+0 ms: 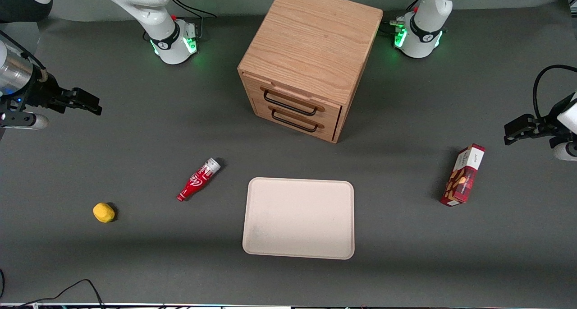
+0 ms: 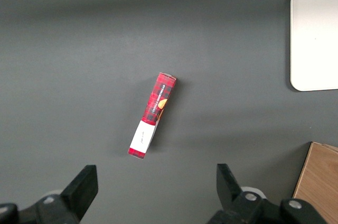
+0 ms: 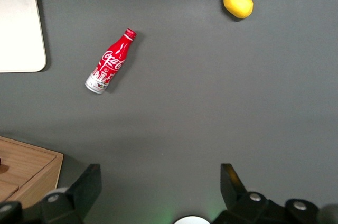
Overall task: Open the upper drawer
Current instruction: 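Move the right gripper toward the upper drawer's black handle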
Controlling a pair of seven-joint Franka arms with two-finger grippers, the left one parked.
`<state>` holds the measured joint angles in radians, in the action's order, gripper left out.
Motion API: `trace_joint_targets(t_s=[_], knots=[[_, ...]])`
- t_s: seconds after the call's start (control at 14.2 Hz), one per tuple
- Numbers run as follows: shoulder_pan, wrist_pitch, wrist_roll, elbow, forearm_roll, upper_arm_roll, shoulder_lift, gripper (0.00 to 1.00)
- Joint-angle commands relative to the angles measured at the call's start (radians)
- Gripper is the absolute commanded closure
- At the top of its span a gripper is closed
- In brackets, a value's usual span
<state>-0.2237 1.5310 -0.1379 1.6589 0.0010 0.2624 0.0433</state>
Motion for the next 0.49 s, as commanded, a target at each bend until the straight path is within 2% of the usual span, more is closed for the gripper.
trace_joint_targets(t_s=[0.0, 0.42], knots=[[0.01, -0.012, -0.02, -0.004, -0.01, -0.006, 0.007, 0.0], [0.014, -0.002, -0.006, -0.05, 0.004, 0.009, -0.023, 0.0]])
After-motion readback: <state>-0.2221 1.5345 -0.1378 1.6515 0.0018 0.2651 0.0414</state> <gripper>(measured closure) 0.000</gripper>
